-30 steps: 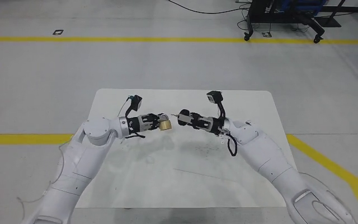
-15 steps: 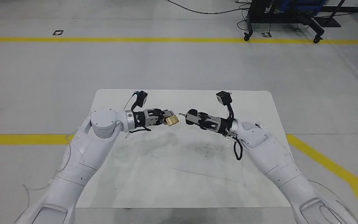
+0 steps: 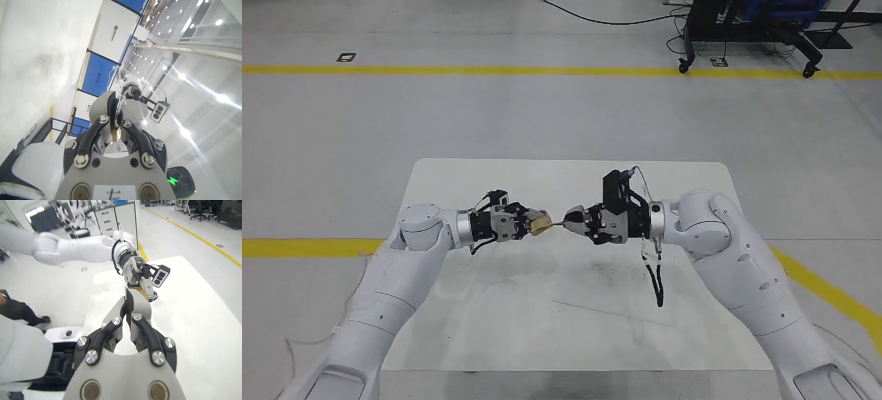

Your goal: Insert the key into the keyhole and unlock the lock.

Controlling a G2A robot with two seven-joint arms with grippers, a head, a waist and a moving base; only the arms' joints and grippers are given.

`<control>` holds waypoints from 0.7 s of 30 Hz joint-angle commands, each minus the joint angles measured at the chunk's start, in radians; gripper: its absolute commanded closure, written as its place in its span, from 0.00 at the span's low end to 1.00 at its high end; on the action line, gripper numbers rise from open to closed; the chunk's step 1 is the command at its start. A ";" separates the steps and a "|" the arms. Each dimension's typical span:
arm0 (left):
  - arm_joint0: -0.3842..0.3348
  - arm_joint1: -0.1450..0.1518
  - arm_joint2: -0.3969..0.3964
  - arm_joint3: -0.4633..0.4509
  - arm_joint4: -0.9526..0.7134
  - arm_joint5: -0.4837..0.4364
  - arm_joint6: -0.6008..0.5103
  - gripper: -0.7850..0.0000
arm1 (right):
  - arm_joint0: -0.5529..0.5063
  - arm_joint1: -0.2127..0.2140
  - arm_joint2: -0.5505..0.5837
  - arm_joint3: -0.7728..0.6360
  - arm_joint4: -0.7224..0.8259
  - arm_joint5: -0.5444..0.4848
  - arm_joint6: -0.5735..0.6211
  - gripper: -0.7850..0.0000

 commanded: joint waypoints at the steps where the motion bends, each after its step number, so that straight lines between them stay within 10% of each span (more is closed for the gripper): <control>1: -0.013 -0.004 0.011 0.029 -0.002 0.004 -0.010 1.00 | -0.028 0.005 0.017 -0.068 -0.068 0.037 -0.004 1.00; 15: -0.034 -0.017 0.036 0.059 0.003 -0.027 0.037 1.00 | -0.048 0.007 -0.005 -0.168 -0.158 0.120 0.031 1.00; 21: -0.021 -0.016 0.047 0.033 0.032 0.010 0.070 1.00 | -0.006 0.005 -0.102 -0.303 -0.432 0.072 0.136 1.00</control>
